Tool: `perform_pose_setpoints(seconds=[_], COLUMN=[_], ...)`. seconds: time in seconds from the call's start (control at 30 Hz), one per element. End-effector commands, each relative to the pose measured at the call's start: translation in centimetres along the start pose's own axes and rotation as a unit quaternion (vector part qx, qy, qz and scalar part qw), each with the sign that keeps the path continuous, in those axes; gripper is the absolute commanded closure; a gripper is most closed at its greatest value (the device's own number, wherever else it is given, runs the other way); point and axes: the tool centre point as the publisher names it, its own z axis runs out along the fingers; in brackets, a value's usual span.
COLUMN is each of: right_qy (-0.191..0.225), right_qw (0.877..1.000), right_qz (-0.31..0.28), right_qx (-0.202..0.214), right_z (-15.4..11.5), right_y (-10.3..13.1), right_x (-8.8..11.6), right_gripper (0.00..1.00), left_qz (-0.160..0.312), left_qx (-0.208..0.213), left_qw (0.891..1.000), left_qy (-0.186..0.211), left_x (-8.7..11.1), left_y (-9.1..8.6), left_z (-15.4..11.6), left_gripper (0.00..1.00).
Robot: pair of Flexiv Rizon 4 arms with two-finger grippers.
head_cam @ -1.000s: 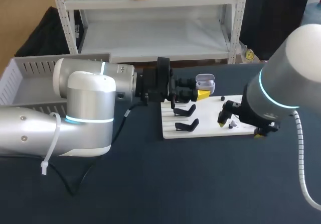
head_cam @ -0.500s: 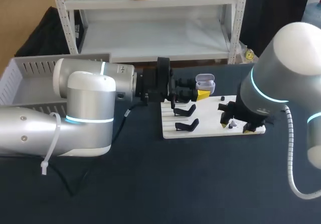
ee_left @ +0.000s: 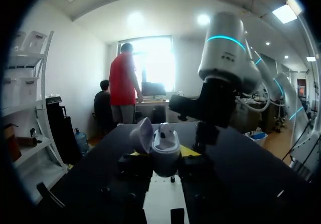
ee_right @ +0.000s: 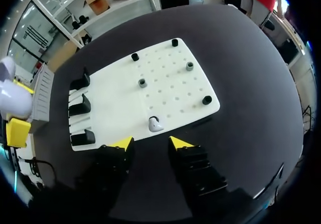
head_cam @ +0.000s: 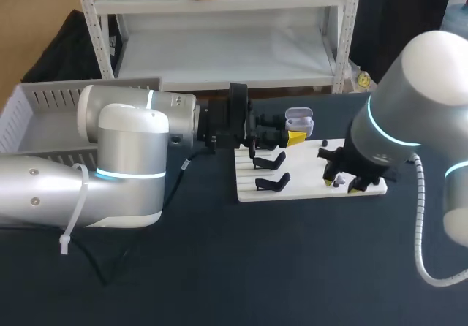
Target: Pick up each earbud case from the left stands, insert the matching earbuds, close the lid, and place the case in the box.
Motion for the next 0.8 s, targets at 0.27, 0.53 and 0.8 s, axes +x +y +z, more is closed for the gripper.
perform_pose_setpoints(seconds=[0.27, 0.53, 0.8], right_qy=[0.008, 0.014, 0.018], right_qw=[1.0, 1.0, 1.0], right_qz=[-0.001, -0.005, -0.014], right_qx=[-0.011, -0.012, -0.012], right_z=[1.3, 1.9, 2.1], right_y=[-0.5, -0.5, -0.6], right_x=[-0.3, -1.0, -1.6], right_gripper=[0.56, 0.58, 0.59], left_qz=[0.0, 0.0, 0.0], left_qx=[0.0, 0.0, 0.0], left_qw=[1.0, 1.0, 1.0], left_qy=[0.001, 0.001, 0.001], left_x=[0.0, 0.0, 0.0], left_y=[0.1, 0.1, 0.1], left_z=[0.0, 0.0, 0.0], left_gripper=[1.0, 1.0, 1.0])
